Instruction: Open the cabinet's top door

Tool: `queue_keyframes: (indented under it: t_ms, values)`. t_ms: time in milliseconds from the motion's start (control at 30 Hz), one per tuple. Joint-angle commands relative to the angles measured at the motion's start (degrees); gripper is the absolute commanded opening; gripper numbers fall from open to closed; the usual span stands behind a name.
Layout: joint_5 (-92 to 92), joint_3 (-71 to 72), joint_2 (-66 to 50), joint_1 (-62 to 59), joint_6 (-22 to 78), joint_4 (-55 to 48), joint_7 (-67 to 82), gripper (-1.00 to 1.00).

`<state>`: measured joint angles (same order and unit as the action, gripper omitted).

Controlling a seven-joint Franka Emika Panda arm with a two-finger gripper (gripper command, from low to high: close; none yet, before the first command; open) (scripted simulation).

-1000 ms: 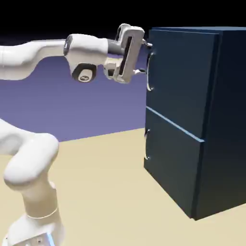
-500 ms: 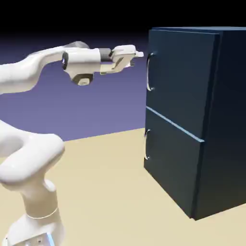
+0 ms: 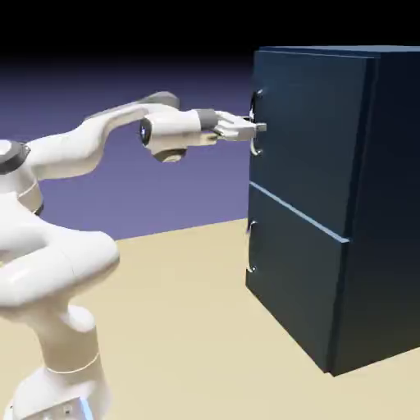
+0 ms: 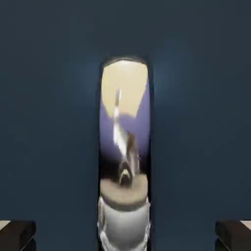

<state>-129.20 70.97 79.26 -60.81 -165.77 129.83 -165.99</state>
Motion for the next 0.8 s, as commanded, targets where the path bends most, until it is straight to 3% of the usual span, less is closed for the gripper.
queue_keyframes:
  t_ms: [0,400,767]
  values:
    - [-0.55,-1.09,1.78,1.15,2.54,2.06,-0.03,-1.00]
    - [-3.68,-12.25,20.61,11.05,32.43,25.10,0.26,-1.00]
    - [7.51,-33.62,21.73,20.28,54.72,42.15,12.38,-1.00]
